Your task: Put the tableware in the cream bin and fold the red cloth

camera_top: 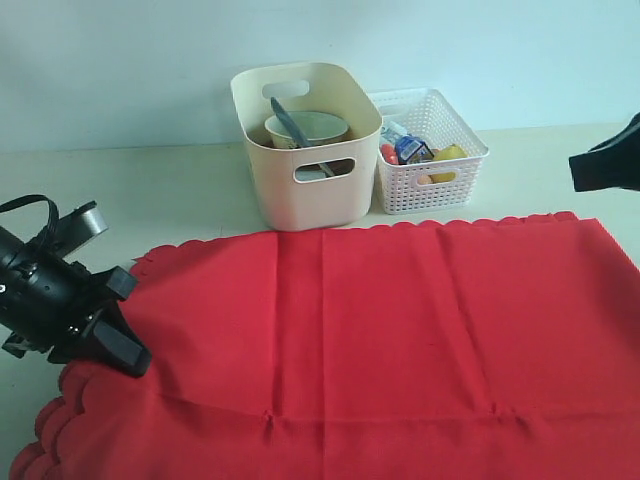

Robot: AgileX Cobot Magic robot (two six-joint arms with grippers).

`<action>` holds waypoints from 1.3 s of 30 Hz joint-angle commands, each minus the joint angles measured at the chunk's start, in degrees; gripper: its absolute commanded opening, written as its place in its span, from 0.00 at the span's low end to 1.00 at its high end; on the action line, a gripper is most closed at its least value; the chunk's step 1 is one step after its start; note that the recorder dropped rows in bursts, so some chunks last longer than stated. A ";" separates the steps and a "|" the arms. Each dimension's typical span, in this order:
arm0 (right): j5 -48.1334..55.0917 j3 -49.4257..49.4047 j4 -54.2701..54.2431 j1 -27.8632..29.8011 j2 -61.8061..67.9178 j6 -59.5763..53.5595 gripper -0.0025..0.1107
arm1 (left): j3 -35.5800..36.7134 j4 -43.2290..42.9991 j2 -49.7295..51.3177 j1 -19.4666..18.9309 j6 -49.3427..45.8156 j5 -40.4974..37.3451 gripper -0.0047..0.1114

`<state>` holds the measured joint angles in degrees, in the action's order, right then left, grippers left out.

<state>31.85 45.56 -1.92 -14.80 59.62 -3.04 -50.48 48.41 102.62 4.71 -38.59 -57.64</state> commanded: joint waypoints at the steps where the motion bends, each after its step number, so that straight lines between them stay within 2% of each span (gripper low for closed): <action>1: -0.11 -0.01 2.90 0.16 3.76 2.18 0.02 | -0.37 1.38 -0.71 -0.14 -0.34 -0.10 0.04; 6: 0.69 -0.01 5.81 0.16 8.79 3.78 0.02 | -0.37 1.50 -0.71 -0.14 -0.61 -0.10 0.04; 12: 3.10 0.72 14.81 1.27 18.13 11.31 0.02 | -0.37 2.17 -0.71 -0.14 -1.24 0.05 0.04; 21: 8.29 5.81 14.94 9.67 35.05 11.19 0.02 | -0.37 5.91 -1.27 -0.14 -1.74 -1.65 0.04; 24: 10.52 7.96 14.83 12.99 39.63 11.19 0.02 | -1.03 6.01 -5.32 -0.43 -2.96 -2.40 0.04; 27: 11.30 8.20 14.28 13.94 41.85 10.71 0.02 | -1.03 3.58 -8.01 -3.51 -1.59 -0.60 0.04; 29: 11.29 8.20 14.28 13.94 42.27 10.71 0.02 | -1.03 2.19 -8.88 -8.74 0.18 -0.28 0.04; 32: 11.15 8.20 13.89 13.94 42.39 10.71 0.02 | -1.03 1.22 -8.88 -11.57 0.80 -0.40 0.04; 39: 11.15 8.20 10.78 13.81 42.39 9.18 0.02 | -0.69 -1.44 -8.00 -12.18 3.08 1.32 0.04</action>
<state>43.03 53.45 9.97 -1.20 101.94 7.33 -51.06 46.65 94.24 -7.25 -36.05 -56.94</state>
